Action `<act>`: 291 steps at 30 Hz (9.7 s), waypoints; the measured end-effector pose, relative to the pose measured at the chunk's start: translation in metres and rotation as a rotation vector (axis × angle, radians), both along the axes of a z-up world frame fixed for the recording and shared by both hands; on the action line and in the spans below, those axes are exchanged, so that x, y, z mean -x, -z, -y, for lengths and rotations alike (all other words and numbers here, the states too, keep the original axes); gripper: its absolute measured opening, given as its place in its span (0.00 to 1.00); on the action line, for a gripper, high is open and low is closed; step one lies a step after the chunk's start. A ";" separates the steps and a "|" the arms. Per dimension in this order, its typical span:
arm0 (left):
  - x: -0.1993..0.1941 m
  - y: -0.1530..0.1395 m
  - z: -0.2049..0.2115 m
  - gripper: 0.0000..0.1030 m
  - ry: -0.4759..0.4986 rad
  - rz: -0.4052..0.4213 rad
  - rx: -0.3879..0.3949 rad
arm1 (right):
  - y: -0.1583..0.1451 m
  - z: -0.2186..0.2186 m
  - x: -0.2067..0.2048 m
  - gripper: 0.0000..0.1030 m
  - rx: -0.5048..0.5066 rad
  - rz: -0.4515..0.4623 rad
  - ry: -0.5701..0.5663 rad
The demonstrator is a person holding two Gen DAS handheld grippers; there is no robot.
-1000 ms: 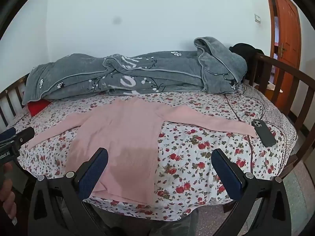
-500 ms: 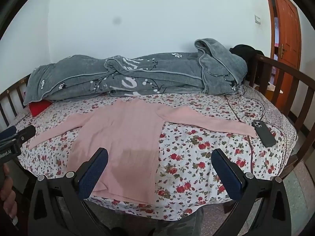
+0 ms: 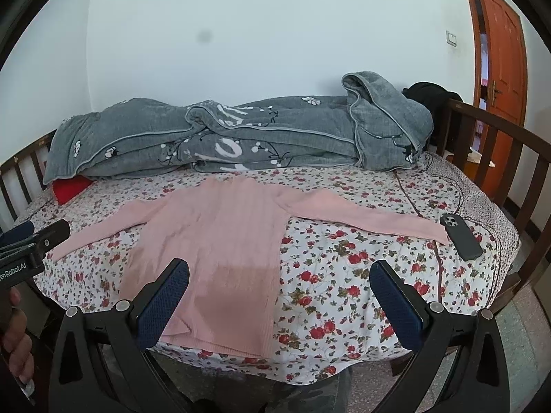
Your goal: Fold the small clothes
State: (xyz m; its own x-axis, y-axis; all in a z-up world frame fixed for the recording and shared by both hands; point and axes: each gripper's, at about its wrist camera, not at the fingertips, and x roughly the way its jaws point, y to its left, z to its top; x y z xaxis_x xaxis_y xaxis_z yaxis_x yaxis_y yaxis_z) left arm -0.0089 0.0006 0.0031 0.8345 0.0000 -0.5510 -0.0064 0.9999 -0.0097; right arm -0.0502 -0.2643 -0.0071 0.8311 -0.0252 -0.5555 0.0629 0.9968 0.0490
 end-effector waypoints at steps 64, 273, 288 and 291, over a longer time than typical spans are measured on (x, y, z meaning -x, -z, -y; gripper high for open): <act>0.014 -0.003 -0.005 1.00 0.002 0.089 -0.026 | -0.006 -0.008 0.011 1.00 -0.034 0.047 0.002; -0.339 0.203 -0.068 0.72 0.027 -0.221 0.119 | 0.166 0.216 -0.176 0.79 -0.195 -0.025 0.401; -0.343 0.207 -0.067 0.74 0.011 -0.245 0.104 | 0.187 0.314 -0.175 0.53 -0.367 -0.004 0.495; -0.345 0.208 -0.068 0.74 0.015 -0.248 0.127 | 0.185 0.319 -0.183 0.18 -0.329 -0.019 0.517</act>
State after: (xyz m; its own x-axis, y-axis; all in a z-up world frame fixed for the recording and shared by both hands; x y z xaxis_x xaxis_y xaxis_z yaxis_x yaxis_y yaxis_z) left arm 0.3357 0.0686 -0.2050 0.6738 -0.0937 -0.7330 -0.0093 0.9908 -0.1352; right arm 0.1325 -0.5836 -0.1926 0.7471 -0.2471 -0.6171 0.5383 0.7695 0.3435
